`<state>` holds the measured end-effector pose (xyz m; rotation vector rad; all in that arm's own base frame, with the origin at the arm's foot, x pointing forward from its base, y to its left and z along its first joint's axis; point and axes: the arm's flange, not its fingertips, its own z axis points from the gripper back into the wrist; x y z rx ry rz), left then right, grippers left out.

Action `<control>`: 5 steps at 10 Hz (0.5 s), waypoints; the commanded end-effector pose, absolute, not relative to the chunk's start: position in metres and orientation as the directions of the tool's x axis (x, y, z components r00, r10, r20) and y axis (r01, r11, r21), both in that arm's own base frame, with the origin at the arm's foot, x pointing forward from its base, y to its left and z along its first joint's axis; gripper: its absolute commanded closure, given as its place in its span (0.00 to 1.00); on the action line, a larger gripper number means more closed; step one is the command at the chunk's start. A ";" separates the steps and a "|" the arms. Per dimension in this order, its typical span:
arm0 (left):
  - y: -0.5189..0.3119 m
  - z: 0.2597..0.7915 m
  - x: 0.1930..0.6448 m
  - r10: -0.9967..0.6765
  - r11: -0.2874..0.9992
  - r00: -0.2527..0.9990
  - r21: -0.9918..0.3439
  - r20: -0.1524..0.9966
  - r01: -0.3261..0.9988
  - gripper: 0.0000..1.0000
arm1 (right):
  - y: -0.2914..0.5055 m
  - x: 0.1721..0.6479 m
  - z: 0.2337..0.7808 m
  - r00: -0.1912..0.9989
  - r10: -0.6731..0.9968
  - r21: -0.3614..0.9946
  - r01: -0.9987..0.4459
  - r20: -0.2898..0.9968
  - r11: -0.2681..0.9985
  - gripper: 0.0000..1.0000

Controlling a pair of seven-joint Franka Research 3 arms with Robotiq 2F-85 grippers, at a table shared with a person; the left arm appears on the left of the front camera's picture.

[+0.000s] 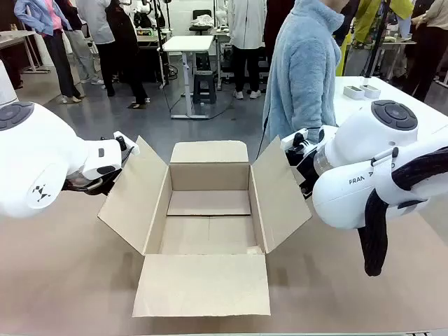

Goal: Wrap the clocks to prevent damage.
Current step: Open the side flaps of the Package Box.

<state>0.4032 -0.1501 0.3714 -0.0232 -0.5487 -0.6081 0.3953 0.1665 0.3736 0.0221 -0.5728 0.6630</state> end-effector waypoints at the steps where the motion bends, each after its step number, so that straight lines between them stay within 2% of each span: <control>1: -0.150 0.371 0.403 -0.537 0.825 0.683 0.137 0.496 0.549 0.00 | 0.167 0.395 0.374 0.640 0.576 -0.159 -0.588 0.509 0.793 0.00; 5: -0.150 0.371 0.403 -0.537 0.825 0.683 0.137 0.496 0.549 0.00 | 0.167 0.395 0.374 0.640 0.576 -0.159 -0.588 0.509 0.793 0.00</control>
